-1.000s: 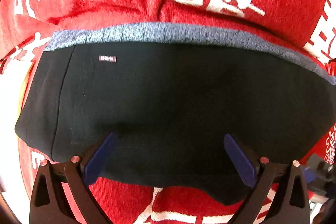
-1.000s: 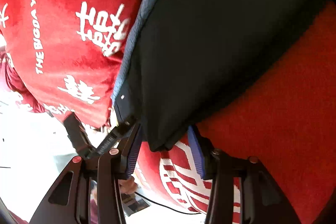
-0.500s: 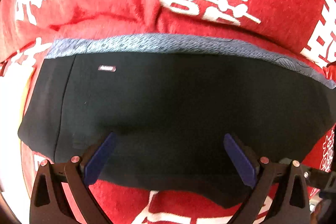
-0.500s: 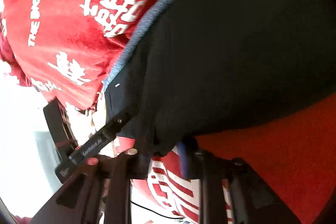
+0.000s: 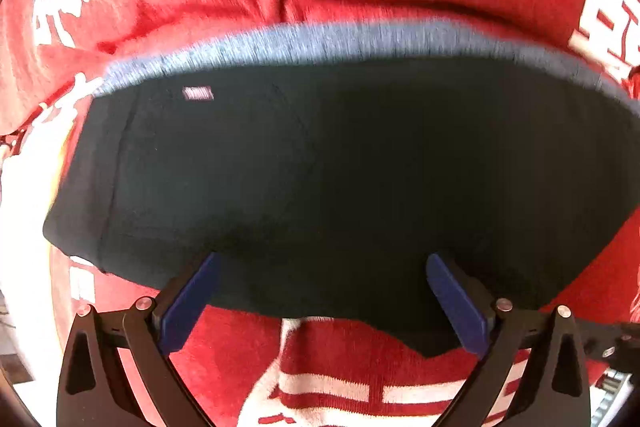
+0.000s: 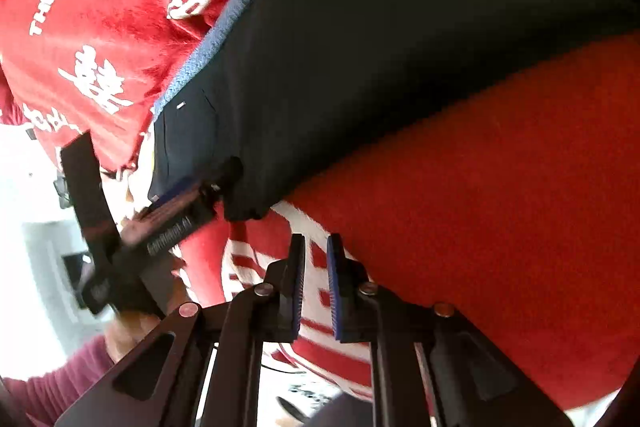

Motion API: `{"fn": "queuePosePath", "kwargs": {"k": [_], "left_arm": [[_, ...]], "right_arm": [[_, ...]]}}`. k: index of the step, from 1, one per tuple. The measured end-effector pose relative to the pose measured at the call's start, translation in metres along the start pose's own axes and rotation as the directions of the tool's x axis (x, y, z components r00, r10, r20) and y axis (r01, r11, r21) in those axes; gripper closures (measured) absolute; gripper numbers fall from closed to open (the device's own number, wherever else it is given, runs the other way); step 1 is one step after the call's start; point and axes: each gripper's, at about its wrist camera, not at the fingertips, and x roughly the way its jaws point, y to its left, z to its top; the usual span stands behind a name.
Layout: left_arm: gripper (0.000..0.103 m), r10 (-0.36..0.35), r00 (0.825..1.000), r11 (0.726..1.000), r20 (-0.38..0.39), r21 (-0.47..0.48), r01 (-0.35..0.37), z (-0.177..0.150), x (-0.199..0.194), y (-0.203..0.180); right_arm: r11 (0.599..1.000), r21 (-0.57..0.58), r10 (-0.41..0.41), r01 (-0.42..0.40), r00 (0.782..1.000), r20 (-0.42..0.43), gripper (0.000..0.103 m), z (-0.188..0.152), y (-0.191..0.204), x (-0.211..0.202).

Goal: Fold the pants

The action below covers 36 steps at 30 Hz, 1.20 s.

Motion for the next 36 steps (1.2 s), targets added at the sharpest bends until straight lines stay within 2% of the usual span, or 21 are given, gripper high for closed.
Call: {"fn": "queuePosePath", "kwargs": {"k": [3,5,8,12,14,16,19,20,22,24,26,28,33,36], "left_arm": [[0.0,-0.012,0.998,1.0,0.059,-0.006,0.013,0.039,-0.011,-0.001],[0.0,-0.006,0.997,1.0,0.078,-0.012,0.007,0.063,-0.006,-0.005],[0.0,0.03,0.995,0.999,0.098,-0.031,-0.027,0.101,0.017,-0.01],[0.0,0.111,0.993,0.991,0.046,-0.081,-0.107,0.117,0.059,0.001],[0.0,0.07,0.996,0.99,0.056,-0.125,-0.063,0.117,0.066,0.012],[0.0,0.079,0.995,0.99,0.059,-0.118,-0.072,0.118,0.066,0.017],[0.0,0.108,0.993,0.99,0.044,-0.091,-0.104,0.121,0.064,0.015],[0.0,0.116,0.993,0.99,0.035,-0.089,-0.113,0.122,0.062,0.014],[0.0,0.131,0.991,0.989,0.011,-0.07,-0.13,0.121,0.054,0.007],[0.0,0.105,0.994,0.993,0.002,-0.058,-0.105,0.12,0.044,-0.001],[0.0,0.078,0.997,0.996,-0.005,-0.04,-0.078,0.115,0.03,-0.014],[0.0,0.062,0.998,0.998,-0.018,-0.016,-0.063,0.108,0.018,-0.03],[0.0,0.022,0.997,1.0,-0.073,0.005,-0.021,0.086,0.014,-0.073],[0.0,0.021,0.996,0.999,-0.083,0.028,-0.019,0.073,0.009,-0.092]], "right_arm": [[0.99,-0.125,-0.047,0.059,0.994,0.098,0.077,0.027,0.019,-0.032],[0.977,-0.191,-0.07,0.096,0.988,0.139,0.077,0.059,0.032,-0.038],[0.964,-0.227,-0.097,0.135,0.981,0.169,0.077,0.109,0.039,-0.03],[0.944,-0.232,-0.2,0.234,0.967,0.161,0.077,0.151,0.028,-0.001],[0.937,-0.243,-0.216,0.251,0.963,0.162,0.083,0.158,0.016,0.003],[0.94,-0.249,-0.188,0.231,0.965,0.185,0.085,0.164,0.006,-0.006],[0.923,-0.222,-0.259,0.314,0.935,0.244,0.085,0.175,-0.007,-0.023],[0.928,-0.2,-0.263,0.313,0.934,0.24,0.085,0.179,-0.011,-0.027],[0.939,-0.151,-0.268,0.308,0.933,0.24,0.081,0.183,-0.018,-0.038],[0.935,-0.139,-0.288,0.326,0.928,0.237,0.078,0.179,-0.018,-0.05],[0.936,-0.131,-0.291,0.326,0.929,0.23,0.069,0.171,-0.023,-0.058],[0.936,-0.127,-0.296,0.328,0.929,0.223,0.055,0.157,-0.029,-0.07],[0.94,-0.095,-0.306,0.327,0.933,0.188,0.053,0.126,-0.047,-0.085],[0.945,-0.066,-0.304,0.32,0.935,0.183,0.053,0.112,-0.057,-0.092]]}}
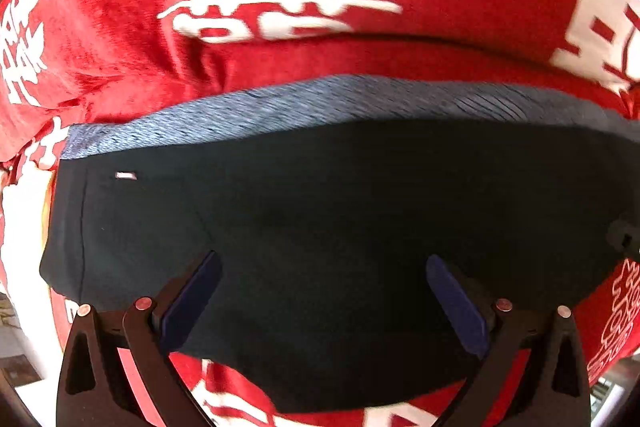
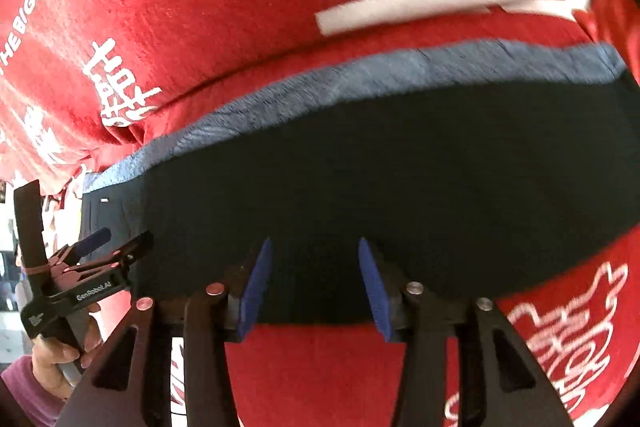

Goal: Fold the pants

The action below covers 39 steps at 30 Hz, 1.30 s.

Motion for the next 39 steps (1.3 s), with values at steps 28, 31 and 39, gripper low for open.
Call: {"fn": "queuePosePath", "kwargs": {"k": [28,31,39], "left_arm": [[0.0,0.032,0.998,0.998,-0.061,0.049,-0.029,0.023,-0.004,-0.144],[0.0,0.046,0.996,0.998,-0.073,0.052,-0.043,0.026,0.004,-0.152],[0.0,0.068,0.994,0.996,-0.081,0.058,-0.063,0.026,0.009,-0.154]], "right_arm": [[0.986,-0.012,-0.166,0.167,0.985,0.053,0.052,0.063,-0.148,-0.048],[0.982,-0.006,-0.189,0.189,0.981,0.032,0.052,0.07,-0.166,-0.041],[0.976,-0.052,-0.208,0.211,0.976,0.065,0.048,0.082,-0.165,-0.035]]}}
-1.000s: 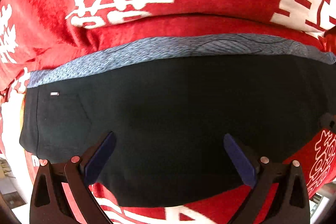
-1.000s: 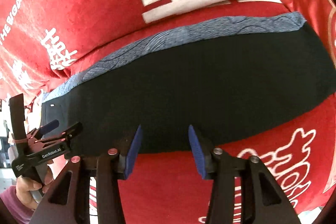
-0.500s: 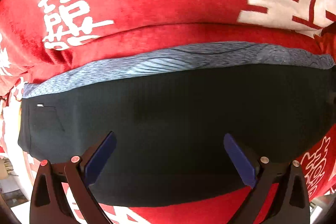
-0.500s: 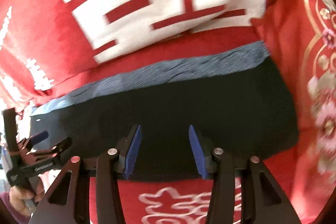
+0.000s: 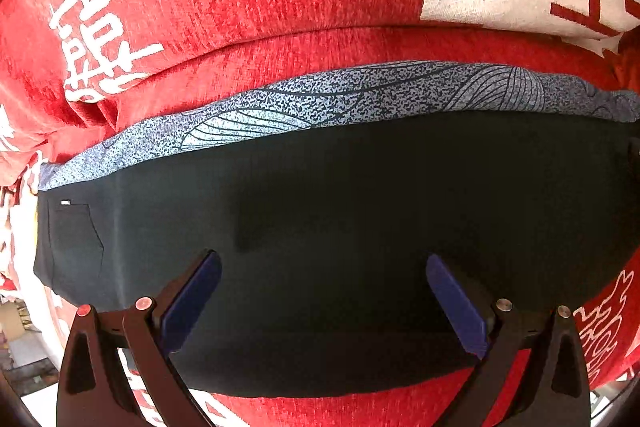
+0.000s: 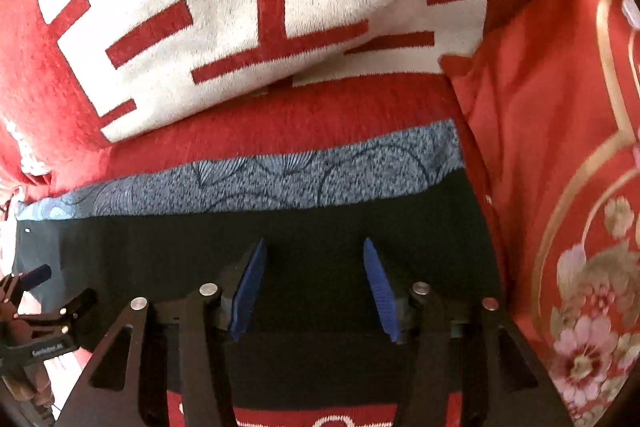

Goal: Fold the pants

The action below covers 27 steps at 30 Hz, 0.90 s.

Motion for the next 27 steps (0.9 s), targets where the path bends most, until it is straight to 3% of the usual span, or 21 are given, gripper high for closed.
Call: {"fn": "queuePosePath", "kwargs": {"k": [5,11,14,19,23,27], "left_arm": [[0.0,0.002,1.0,1.0,0.008,0.013,-0.002,-0.006,-0.016,-0.011],[0.0,-0.028,0.999,0.999,0.017,0.043,0.027,-0.01,-0.025,-0.023],[0.0,-0.028,1.0,0.999,0.006,0.037,0.027,-0.012,-0.024,-0.029],[0.0,-0.056,0.998,0.998,0.011,0.007,0.056,-0.014,-0.028,-0.028],[0.0,-0.076,0.994,0.997,0.083,0.033,0.073,-0.017,-0.046,-0.04],[0.0,-0.111,0.985,0.993,0.131,0.062,0.103,-0.015,-0.06,-0.066]], "right_arm": [[0.998,0.06,0.003,-0.005,1.0,0.03,0.048,0.005,-0.011,-0.008],[0.968,0.156,0.19,-0.197,0.98,0.058,0.048,-0.024,-0.028,-0.036],[0.916,0.255,0.3,-0.308,0.951,0.073,0.048,-0.056,-0.036,-0.041],[0.778,0.429,0.437,-0.459,0.886,0.157,0.048,-0.106,-0.053,-0.037],[0.705,0.52,0.442,-0.482,0.872,0.21,0.048,-0.138,-0.065,-0.028],[0.671,0.557,0.415,-0.49,0.87,0.266,0.048,-0.151,-0.084,-0.03]]}}
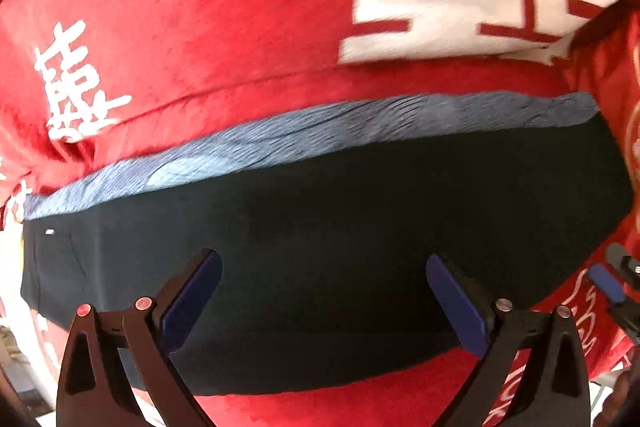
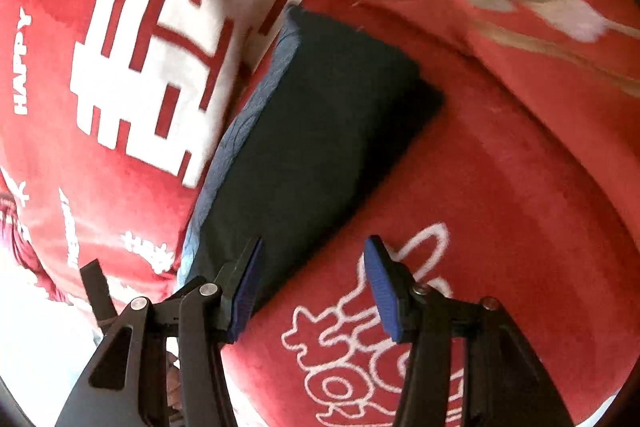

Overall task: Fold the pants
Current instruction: 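Grasp the trouser band end with the right gripper and lift it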

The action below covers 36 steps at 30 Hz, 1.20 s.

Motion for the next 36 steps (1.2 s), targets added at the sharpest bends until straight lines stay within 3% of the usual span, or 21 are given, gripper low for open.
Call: {"fn": "queuePosePath", "kwargs": {"k": [5,7,13,15,16,18,23,27,30,36], "left_arm": [[0.0,-0.028,0.999,1.0,0.022,0.015,0.028,0.006,0.007,-0.032],[0.0,-0.009,1.0,0.999,0.018,0.035,0.008,0.003,0.021,-0.042],[0.0,-0.036,0.998,0.999,0.052,0.007,0.036,-0.005,0.028,-0.04],[0.001,-0.043,0.999,0.999,0.033,0.009,0.043,-0.003,0.026,-0.04],[0.012,-0.05,0.998,0.999,0.022,0.005,0.05,-0.001,0.021,-0.04],[0.035,-0.063,0.998,0.998,0.031,0.007,0.062,0.002,0.008,-0.04],[0.036,-0.123,0.991,0.992,0.05,0.034,0.122,-0.001,-0.003,-0.053],[0.036,-0.07,0.992,0.993,0.105,0.101,0.06,-0.012,0.005,-0.077],[0.036,-0.134,0.988,0.989,0.076,0.076,0.128,-0.009,0.002,-0.066],[0.036,-0.142,0.986,0.989,0.092,0.041,0.139,-0.02,-0.03,-0.024]], "right_arm": [[0.995,0.078,0.064,-0.07,0.995,0.076,0.048,0.015,-0.016,-0.001],[0.993,0.076,0.087,-0.095,0.991,0.102,0.048,0.018,-0.019,-0.002],[0.982,0.048,0.17,-0.18,0.97,0.173,0.049,0.033,-0.008,0.02],[0.985,0.053,0.158,-0.167,0.977,0.146,0.071,0.041,-0.003,0.028],[0.984,0.072,0.154,-0.164,0.98,0.123,0.09,0.044,-0.002,0.032],[0.98,0.073,0.175,-0.185,0.977,0.122,0.09,0.044,0.002,0.029],[0.981,-0.12,0.165,-0.152,0.98,0.11,0.09,0.037,0.047,0.003],[0.964,-0.245,0.132,-0.107,0.987,0.088,0.09,0.03,0.081,0.002],[0.949,-0.307,0.105,-0.072,0.99,0.093,0.09,0.026,0.102,0.0],[0.898,-0.438,0.027,0.028,0.992,0.12,0.09,0.006,0.148,-0.007]]}}
